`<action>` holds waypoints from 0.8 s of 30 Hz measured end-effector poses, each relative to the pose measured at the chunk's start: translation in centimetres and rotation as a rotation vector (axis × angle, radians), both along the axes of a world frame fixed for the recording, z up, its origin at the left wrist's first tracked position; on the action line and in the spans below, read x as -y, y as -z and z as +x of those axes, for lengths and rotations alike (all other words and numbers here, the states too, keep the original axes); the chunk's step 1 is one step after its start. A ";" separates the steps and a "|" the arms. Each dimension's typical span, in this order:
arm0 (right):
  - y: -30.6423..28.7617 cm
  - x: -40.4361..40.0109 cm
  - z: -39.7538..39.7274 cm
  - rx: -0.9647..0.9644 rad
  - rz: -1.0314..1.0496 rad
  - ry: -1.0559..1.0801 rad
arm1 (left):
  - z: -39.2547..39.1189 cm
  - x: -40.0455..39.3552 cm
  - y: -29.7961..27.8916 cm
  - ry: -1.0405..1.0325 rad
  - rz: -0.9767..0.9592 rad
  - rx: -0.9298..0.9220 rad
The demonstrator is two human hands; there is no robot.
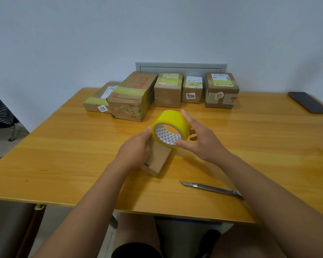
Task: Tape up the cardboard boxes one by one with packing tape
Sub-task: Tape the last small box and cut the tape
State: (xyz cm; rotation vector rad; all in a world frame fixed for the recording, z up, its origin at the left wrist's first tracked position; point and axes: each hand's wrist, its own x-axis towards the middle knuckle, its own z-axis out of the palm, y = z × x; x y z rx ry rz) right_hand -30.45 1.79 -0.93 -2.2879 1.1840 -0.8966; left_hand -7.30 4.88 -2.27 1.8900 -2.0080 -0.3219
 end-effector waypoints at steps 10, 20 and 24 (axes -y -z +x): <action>-0.1 0.7 1.5 -0.062 -0.019 -0.001 | -1.7 -2.9 0.6 -0.022 0.015 0.159; 0.4 0.8 2.9 0.108 0.149 -0.048 | -2.4 -3.3 0.9 -0.112 0.104 0.016; 0.2 0.6 2.5 0.221 0.210 -0.067 | -2.5 -3.2 0.9 -0.143 0.105 0.022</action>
